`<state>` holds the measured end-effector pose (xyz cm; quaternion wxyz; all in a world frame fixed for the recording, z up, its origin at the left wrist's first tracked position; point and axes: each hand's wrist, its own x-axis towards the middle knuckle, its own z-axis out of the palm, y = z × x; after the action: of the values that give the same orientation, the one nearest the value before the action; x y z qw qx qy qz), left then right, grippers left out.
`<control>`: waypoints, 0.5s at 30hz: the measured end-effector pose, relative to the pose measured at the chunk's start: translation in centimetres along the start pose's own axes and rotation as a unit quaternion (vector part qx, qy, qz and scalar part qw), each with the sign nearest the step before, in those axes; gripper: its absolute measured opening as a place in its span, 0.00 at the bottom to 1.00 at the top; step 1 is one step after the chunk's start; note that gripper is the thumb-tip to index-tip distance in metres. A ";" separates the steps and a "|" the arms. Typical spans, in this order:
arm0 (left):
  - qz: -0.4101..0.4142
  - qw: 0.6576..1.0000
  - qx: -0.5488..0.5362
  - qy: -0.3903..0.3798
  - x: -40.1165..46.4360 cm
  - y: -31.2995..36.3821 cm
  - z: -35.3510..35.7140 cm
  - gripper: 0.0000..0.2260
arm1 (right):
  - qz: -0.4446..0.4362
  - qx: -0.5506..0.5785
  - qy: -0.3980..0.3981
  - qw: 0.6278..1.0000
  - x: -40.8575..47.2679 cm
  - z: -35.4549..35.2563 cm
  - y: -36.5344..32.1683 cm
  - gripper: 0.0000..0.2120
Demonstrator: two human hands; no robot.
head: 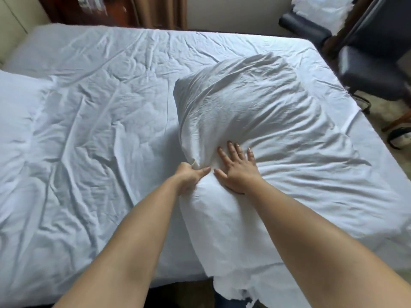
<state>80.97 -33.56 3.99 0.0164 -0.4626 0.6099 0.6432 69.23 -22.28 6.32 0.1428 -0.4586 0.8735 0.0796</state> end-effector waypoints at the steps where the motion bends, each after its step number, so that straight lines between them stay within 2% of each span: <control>1: 0.003 1.000 0.007 0.005 -0.8 -0.7 -2.0 0.15 | -0.009 0.005 0.001 1.000 -0.6 -0.1 -2.0 0.34; 6: -0.015 0.995 0.077 0.053 -5.1 -4.0 -12.1 0.13 | -0.079 0.023 0.008 0.997 -2.4 0.0 -11.1 0.34; 10: -0.072 0.985 0.134 0.087 -5.9 -8.5 -16.5 0.26 | -0.099 -0.013 0.001 0.995 -1.8 0.5 -15.1 0.37; 15: -0.121 0.988 0.065 0.077 -3.5 -10.9 -16.5 0.41 | -0.089 0.000 0.013 0.996 0.5 3.0 -16.1 0.38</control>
<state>98.87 -42.06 0.60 0.0770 -0.5787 0.5896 0.5582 82.71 -30.95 3.13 0.1376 -0.5357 0.8310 0.0602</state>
